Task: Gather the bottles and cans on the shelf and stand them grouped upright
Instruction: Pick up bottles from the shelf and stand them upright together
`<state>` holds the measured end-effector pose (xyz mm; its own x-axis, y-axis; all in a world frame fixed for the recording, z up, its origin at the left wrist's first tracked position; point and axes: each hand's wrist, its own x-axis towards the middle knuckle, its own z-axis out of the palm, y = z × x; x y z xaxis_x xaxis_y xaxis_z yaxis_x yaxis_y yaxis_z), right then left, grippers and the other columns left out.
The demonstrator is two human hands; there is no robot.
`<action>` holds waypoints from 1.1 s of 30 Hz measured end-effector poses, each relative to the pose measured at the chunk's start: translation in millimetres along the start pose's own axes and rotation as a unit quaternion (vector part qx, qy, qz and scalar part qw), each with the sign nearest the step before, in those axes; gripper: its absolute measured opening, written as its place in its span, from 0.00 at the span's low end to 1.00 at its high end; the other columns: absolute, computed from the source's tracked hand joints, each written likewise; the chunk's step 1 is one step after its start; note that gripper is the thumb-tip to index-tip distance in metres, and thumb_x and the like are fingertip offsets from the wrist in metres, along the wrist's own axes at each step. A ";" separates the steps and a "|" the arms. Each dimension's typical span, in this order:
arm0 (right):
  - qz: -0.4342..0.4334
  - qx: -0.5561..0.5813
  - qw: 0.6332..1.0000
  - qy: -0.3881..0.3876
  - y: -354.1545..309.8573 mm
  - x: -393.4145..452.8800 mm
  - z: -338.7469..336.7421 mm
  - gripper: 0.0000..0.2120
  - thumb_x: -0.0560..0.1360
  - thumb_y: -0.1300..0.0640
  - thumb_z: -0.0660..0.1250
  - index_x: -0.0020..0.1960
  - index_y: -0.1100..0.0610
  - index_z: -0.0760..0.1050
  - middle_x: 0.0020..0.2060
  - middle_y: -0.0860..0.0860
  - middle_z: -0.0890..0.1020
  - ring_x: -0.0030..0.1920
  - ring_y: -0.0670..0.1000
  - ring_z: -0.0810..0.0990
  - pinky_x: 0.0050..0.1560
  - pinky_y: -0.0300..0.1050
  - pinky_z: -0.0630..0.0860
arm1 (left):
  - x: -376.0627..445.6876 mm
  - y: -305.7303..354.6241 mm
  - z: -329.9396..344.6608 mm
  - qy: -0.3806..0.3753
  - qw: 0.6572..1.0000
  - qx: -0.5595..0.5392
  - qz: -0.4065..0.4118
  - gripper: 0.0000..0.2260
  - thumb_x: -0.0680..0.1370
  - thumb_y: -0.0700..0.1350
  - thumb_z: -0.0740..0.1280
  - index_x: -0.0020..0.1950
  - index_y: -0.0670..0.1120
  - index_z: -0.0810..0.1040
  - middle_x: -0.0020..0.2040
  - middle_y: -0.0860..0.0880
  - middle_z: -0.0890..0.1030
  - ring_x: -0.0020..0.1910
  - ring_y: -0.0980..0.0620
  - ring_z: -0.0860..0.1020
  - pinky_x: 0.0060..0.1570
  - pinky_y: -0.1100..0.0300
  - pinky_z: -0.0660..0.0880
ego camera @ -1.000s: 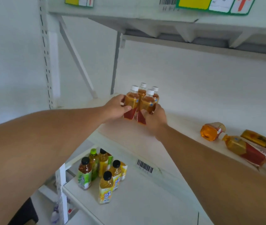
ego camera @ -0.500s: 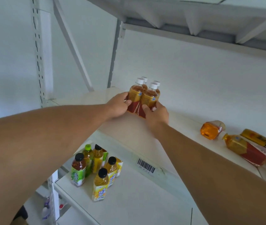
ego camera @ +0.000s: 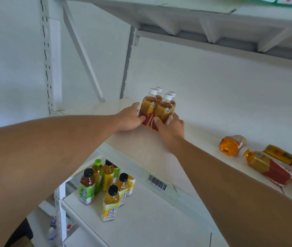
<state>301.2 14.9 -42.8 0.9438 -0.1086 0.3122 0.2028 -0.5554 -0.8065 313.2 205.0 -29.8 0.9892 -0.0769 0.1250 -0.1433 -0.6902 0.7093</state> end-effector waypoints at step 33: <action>-0.029 -0.336 0.938 -0.073 45.9 -130.8 -226.9 0.43 0.78 0.28 0.62 0.84 0.49 0.56 0.83 0.55 0.59 0.81 0.64 0.59 0.75 0.61 0.63 | -136.3 125.3 69.1 0.013 0.962 0.271 0.041 0.45 0.74 0.79 0.56 0.85 0.57 0.54 0.85 0.47 0.62 0.79 0.40 0.69 0.72 0.41 0.70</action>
<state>127.8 -183.4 -6.8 0.9721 0.0242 0.2332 0.0899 -0.9570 -0.2758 162.6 79.4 -5.9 0.9733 -0.1339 0.1864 -0.1761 -0.9566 0.2322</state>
